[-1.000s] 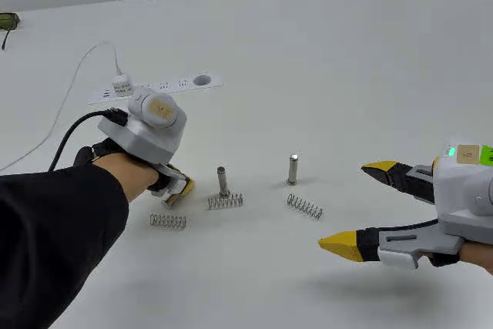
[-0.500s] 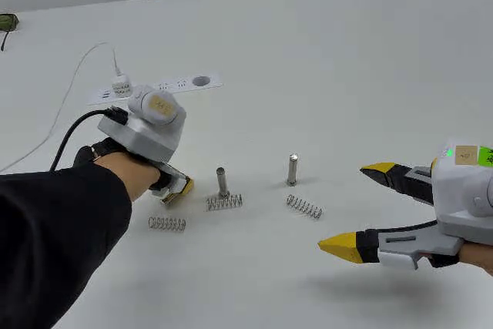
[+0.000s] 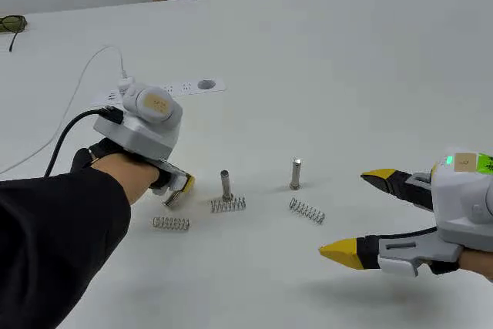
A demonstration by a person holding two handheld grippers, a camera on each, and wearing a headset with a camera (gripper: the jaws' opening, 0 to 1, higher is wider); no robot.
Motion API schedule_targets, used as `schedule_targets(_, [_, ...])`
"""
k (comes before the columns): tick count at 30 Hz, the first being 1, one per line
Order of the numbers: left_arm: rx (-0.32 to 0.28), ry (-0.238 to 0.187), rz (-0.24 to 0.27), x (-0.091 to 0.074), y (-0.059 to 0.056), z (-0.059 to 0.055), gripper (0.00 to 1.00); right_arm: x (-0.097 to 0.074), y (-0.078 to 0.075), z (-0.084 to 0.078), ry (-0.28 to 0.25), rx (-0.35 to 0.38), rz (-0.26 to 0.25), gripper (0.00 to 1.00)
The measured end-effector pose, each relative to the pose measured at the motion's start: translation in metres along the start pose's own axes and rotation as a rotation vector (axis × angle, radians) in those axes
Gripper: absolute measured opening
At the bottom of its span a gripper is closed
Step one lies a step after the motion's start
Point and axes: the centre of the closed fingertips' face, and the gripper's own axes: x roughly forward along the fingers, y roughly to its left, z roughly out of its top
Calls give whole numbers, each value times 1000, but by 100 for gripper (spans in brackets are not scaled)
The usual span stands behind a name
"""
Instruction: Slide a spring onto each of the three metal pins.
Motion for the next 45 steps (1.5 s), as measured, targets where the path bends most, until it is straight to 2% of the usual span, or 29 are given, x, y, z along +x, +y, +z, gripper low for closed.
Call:
schedule_targets(8, [-12, -34, -7, -14, -3, 1, 7, 0, 2, 0, 2, -5, 4, 82])
schedule_targets(23, [-54, -97, 5, -37, -1, -3, 7, 1, 8, 3, 5, -22, 18, 82])
schedule_targets(37, [-69, -131, 16, -47, -2, -15, 7, 1, 12, 5, 11, -35, 23, 82])
schedule_targets(45, [-54, -158, 26, -52, -3, -21, 7, 2, 15, 4, 22, -51, 28, 82])
